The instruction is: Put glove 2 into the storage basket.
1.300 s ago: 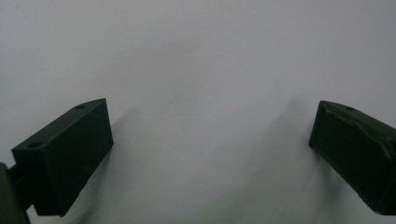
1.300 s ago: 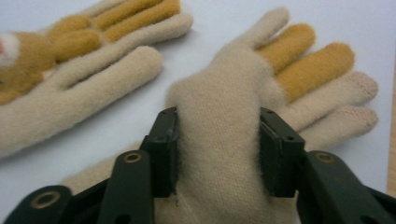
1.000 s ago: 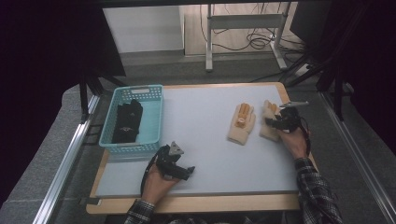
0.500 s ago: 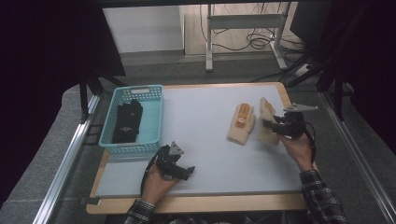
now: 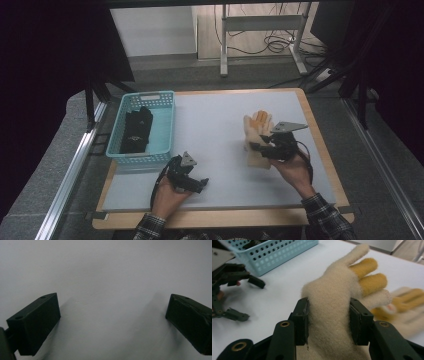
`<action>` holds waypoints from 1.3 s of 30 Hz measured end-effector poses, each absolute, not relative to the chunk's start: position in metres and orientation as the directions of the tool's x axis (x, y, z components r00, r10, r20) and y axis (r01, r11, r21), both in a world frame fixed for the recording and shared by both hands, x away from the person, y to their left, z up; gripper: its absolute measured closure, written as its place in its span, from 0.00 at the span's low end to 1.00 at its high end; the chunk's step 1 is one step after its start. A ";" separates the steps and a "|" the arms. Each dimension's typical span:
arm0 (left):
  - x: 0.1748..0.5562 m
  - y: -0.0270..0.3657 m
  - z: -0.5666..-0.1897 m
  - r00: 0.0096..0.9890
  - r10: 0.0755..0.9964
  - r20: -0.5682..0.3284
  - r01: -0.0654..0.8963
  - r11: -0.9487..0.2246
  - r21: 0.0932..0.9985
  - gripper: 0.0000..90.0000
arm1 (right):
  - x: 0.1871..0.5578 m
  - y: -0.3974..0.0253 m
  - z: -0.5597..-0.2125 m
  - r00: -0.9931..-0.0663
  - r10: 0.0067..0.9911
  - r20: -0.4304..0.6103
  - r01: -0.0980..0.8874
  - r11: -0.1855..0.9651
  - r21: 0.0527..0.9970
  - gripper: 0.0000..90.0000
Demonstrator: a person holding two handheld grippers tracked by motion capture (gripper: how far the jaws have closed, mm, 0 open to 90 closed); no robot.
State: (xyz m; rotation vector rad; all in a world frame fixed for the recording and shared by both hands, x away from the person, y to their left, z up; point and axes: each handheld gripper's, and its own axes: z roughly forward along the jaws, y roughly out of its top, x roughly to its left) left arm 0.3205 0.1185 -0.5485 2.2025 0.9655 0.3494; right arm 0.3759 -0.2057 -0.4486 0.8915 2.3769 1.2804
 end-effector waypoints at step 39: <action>0.320 0.119 -0.548 0.686 0.726 -0.032 0.540 -0.480 0.691 0.00 | 0.393 -0.171 -0.522 -0.764 0.642 0.071 0.480 0.490 0.728 0.80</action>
